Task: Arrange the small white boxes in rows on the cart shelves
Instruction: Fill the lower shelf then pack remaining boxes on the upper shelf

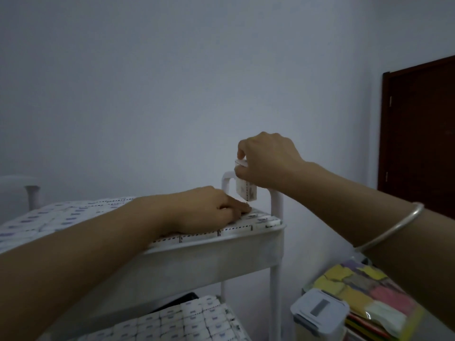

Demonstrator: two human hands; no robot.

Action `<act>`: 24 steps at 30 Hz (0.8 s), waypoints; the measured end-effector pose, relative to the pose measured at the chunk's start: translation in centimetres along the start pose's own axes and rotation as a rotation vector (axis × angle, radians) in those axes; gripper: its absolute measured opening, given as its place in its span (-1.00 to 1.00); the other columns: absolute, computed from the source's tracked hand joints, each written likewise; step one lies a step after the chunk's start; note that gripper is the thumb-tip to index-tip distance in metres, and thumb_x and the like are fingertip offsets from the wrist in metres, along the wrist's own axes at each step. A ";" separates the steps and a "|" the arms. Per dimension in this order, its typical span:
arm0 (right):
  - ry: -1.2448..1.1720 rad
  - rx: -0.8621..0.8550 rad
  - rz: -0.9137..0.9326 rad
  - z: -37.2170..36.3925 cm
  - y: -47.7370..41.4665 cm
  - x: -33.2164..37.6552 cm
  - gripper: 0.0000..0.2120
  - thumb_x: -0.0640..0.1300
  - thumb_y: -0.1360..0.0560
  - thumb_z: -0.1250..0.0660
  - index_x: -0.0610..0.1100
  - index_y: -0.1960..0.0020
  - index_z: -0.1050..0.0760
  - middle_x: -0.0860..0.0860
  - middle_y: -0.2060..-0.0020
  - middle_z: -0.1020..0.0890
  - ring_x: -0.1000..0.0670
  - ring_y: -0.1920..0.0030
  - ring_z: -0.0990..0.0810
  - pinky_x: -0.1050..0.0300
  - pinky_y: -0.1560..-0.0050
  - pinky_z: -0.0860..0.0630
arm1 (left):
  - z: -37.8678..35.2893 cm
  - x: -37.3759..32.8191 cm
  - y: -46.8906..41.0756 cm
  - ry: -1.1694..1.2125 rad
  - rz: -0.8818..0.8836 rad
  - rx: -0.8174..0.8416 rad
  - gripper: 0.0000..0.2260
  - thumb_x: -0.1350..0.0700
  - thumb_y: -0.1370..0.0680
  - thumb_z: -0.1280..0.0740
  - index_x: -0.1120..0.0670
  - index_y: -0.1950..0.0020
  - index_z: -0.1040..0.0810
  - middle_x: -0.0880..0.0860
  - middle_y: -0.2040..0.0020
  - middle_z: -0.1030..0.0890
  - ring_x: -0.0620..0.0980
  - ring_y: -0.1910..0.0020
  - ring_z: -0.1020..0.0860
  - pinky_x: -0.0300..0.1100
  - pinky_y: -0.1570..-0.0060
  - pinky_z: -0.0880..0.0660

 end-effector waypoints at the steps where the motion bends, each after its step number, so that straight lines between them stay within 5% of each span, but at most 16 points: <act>1: 0.004 0.008 0.006 -0.1 0.0 0.1 -0.73 0.04 -0.51 -0.29 -0.10 -0.09 -0.57 -0.05 0.06 -0.62 -0.09 0.10 -0.57 0.12 0.21 -0.38 | 0.2 0.0 0.2 -0.026 -0.001 -0.013 -0.64 0.03 -0.65 -0.09 -0.23 -0.41 -0.40 -0.15 -0.45 -0.39 -0.12 -0.38 -0.37 -0.23 -0.40 -0.25; 13: 0.112 0.079 0.183 -1.4 0.5 2.1 -0.79 0.04 -0.47 -0.31 -0.09 0.05 -0.55 0.02 0.15 -0.59 -0.02 0.00 -0.47 0.12 0.17 -0.34 | 0.6 0.1 0.9 -0.008 0.028 -0.068 -0.64 0.09 -0.61 -0.13 -0.26 -0.32 -0.49 -0.18 -0.30 -0.54 -0.14 -0.24 -0.49 -0.18 -0.33 -0.35; 17: 0.143 0.016 0.283 -1.6 1.2 2.7 -0.74 0.01 -0.51 -0.25 -0.08 -0.15 -0.47 0.02 0.16 -0.55 -0.02 0.09 -0.46 0.12 0.12 -0.29 | 0.5 0.2 0.9 -0.003 0.034 -0.070 -0.64 0.08 -0.62 -0.12 -0.25 -0.33 -0.48 -0.16 -0.29 -0.55 -0.15 -0.24 -0.48 -0.24 -0.31 -0.34; 20: 0.121 -0.031 0.289 -0.9 1.5 2.3 -0.74 0.05 -0.51 -0.25 -0.07 -0.12 -0.45 0.02 0.15 -0.55 0.01 0.20 -0.33 0.13 0.10 -0.24 | 0.5 0.2 1.0 0.009 0.031 -0.065 -0.64 0.08 -0.63 -0.12 -0.23 -0.34 -0.49 -0.17 -0.32 -0.53 -0.16 -0.25 -0.47 -0.28 -0.30 -0.33; 24: 0.168 -0.028 0.333 -0.9 1.7 2.8 -0.78 0.05 -0.52 -0.23 -0.08 -0.02 -0.51 -0.02 0.10 -0.59 -0.01 0.18 -0.42 0.10 -0.02 -0.36 | 0.5 0.1 1.0 0.002 0.036 -0.061 -0.64 0.10 -0.63 -0.12 -0.21 -0.35 -0.49 -0.15 -0.33 -0.52 -0.13 -0.28 -0.46 -0.21 -0.35 -0.32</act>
Point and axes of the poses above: each hand's wrist, its own y-axis away from the middle knuckle, its own z-axis out of the back of the hand, x = y × z, the point moved 8 cm from there along -y, towards the middle knuckle
